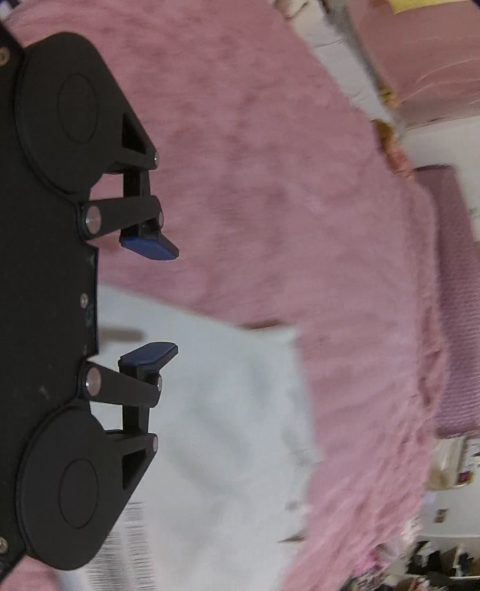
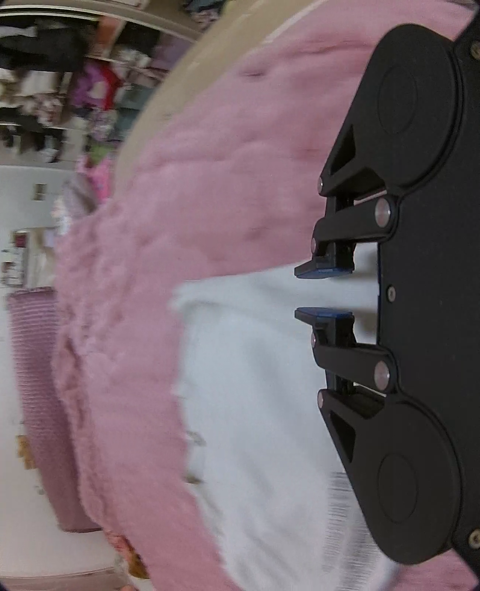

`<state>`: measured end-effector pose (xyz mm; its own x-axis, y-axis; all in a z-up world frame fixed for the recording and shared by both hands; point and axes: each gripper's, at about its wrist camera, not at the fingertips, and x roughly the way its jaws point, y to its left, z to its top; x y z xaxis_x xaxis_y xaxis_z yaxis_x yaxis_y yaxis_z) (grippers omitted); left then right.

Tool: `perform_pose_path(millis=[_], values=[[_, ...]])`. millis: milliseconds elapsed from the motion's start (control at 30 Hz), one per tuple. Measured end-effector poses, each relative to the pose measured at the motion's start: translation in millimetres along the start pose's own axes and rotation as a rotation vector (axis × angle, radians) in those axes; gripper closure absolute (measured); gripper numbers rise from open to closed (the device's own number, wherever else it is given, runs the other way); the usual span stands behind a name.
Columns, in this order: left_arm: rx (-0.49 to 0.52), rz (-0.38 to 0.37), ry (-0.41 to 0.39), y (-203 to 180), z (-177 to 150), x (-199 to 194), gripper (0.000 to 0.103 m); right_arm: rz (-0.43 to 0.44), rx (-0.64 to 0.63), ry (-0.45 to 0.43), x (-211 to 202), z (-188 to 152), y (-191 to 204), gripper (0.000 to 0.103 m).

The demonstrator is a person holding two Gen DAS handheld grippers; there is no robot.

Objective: Fold small clothes
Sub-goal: 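Open both grippers and release the folded hem onto the sweatshirt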

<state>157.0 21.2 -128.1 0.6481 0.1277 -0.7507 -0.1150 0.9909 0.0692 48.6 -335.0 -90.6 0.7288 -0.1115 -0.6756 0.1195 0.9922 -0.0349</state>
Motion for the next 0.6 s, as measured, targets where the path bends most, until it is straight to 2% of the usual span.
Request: perform_pose_path(millis=[33,100,233,367,467,500,567,600], values=[[0.027,-0.006,0.058,-1,-11,8,0.048,-0.015,-0.003,0.056,3,-12,-1,0.092],[0.080,0.026,0.188,-1,-34,29,0.045,-0.037,-0.001,0.094,11,-26,-6,0.092],[0.060,0.026,0.178,6,-38,23,0.045,-0.032,0.043,0.087,7,-23,-14,0.092],[0.076,0.096,0.123,10,-29,-3,0.047,-0.059,0.028,0.029,-17,-9,-8,0.089],[0.060,0.076,0.090,15,-32,-13,0.047,-0.058,0.027,0.029,-26,-7,-6,0.085],[0.060,0.075,0.112,13,-38,-7,0.046,-0.062,0.024,0.044,-24,-11,-5,0.085],[0.073,0.095,0.206,10,-50,20,0.041,-0.106,0.012,0.122,-5,-20,-7,0.085],[0.050,0.087,0.197,11,-58,29,0.038,-0.132,0.003,0.154,6,-28,-9,0.083]])
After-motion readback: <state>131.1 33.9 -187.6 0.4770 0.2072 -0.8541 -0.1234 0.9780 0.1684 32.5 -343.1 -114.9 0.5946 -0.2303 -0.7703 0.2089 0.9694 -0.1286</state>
